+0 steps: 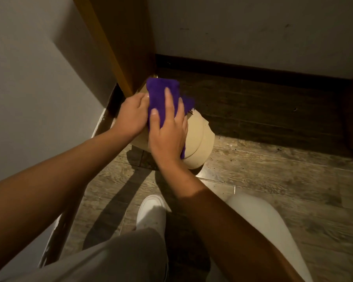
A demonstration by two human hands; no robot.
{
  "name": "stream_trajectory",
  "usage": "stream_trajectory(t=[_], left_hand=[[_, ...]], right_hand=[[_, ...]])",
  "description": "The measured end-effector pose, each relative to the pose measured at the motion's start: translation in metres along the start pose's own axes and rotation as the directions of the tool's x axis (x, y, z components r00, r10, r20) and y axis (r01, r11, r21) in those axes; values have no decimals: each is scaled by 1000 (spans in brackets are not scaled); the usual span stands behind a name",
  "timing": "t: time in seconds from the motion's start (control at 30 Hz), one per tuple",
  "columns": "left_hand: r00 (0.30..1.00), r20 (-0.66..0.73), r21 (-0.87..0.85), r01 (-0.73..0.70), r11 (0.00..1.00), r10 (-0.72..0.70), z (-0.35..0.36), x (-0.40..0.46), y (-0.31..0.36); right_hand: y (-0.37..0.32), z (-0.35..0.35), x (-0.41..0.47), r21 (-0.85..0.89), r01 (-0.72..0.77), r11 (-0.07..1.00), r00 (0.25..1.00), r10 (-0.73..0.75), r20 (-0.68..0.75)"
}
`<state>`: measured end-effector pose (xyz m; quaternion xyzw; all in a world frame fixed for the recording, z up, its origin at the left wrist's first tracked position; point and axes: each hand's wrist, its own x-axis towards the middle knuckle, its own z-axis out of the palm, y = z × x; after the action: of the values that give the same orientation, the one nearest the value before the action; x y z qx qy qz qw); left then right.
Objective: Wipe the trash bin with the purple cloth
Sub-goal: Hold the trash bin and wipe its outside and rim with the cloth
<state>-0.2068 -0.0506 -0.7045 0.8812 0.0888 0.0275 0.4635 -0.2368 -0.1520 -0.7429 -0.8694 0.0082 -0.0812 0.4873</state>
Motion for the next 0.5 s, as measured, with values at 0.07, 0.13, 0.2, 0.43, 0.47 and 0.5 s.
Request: stream_trajectory(t=[0.07,0.13,0.2,0.43,0.47,0.5], left_hand=[[1000,-19,8,-9,1000,9,0,0,-1],[999,-39,30,-13,999,15,-3,0,-3],[999,-38,26,19,999,-18,-3,-1,-6],[996,-66,9,53,999,-52,-4,-8,-11],[996,-73,19,46,999,-44,-4,-8,-11],[996,-81,26,40,999,-38,-4,-9,-11]], right_hand=[[3,6,-1,-140,-15,990,1000,16,5],[10,9,5,-210,-9,978,1000,8,-6],[23,10,15,-232,-37,972,999,31,-26],[105,-24,44,-127,-284,950,958,287,9],[113,-27,46,-105,-305,947,951,308,15],[120,-30,48,-92,-344,935,938,346,15]])
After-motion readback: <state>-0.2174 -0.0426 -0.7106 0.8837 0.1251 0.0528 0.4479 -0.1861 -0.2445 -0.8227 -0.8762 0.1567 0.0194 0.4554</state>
